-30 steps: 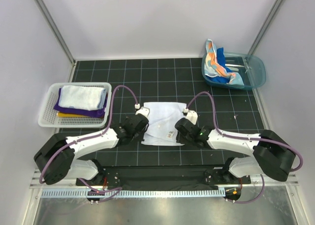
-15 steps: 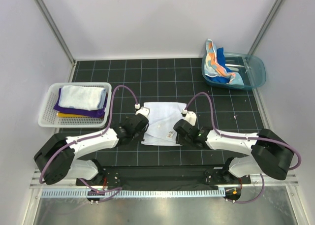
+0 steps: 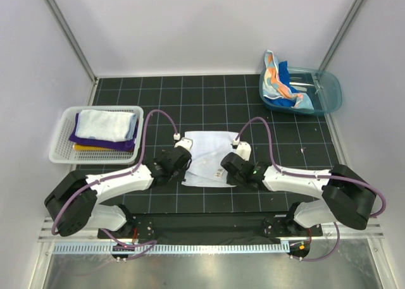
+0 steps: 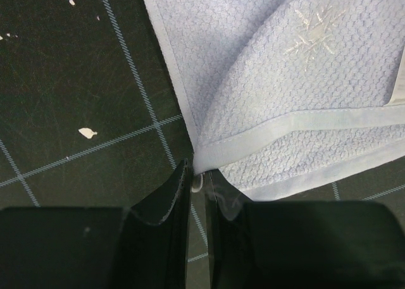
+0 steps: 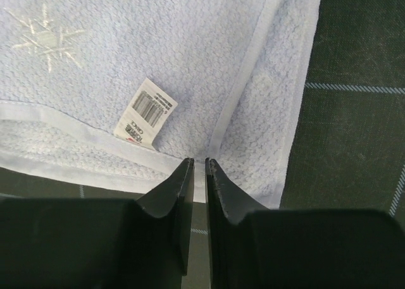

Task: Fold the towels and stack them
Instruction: Fold the towel

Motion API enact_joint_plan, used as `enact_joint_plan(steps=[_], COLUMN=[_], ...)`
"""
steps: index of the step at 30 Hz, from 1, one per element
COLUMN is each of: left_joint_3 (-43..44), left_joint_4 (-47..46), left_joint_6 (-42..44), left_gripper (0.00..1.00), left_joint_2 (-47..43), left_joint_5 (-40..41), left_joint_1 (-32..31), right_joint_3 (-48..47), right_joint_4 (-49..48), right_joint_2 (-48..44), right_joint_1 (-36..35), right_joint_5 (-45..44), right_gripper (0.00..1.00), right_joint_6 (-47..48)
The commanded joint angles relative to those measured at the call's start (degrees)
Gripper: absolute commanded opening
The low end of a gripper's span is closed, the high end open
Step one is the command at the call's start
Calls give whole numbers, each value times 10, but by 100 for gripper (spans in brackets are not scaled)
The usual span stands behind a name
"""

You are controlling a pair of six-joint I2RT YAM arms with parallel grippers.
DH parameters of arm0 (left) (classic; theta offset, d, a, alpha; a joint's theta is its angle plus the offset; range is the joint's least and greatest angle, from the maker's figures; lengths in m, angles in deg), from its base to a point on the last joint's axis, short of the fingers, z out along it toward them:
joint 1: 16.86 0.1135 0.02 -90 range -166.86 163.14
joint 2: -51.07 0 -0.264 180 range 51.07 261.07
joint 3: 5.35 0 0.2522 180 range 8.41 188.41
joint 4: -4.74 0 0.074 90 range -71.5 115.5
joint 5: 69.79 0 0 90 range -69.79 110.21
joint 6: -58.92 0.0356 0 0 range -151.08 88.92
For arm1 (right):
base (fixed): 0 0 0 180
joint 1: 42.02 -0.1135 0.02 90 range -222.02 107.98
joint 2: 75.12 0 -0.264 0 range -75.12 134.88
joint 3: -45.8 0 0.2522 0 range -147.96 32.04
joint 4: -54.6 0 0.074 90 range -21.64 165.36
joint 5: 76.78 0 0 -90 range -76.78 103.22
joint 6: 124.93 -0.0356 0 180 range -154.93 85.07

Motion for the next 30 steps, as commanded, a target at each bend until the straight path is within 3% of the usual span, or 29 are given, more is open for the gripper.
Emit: enact_joint_plan(steps=[1,6,14,30], left_joint_3=[13,14,15,16], left_joint_4=[-24,-23,-22,-22], left_joint_6=[-2,0,3,5], left_gripper=[17,17,17,17], left_joint_2=[-1,-1,-2,-1], left_joint_5=[1,2,3,6], left_joint_1=[-2,-2,-2,-2], right_joint_3=[-29,-34,-33,-22], right_joint_4=[4,8,16,12], right_joint_2=[-6,-7,-4,6], right_joint_1=[-4,-4,-4,-11], right_joint_5=[-24,-21,-21,-24], right_gripper=[20,14,24,28], right_joint_6=[-3,0,-2,-13])
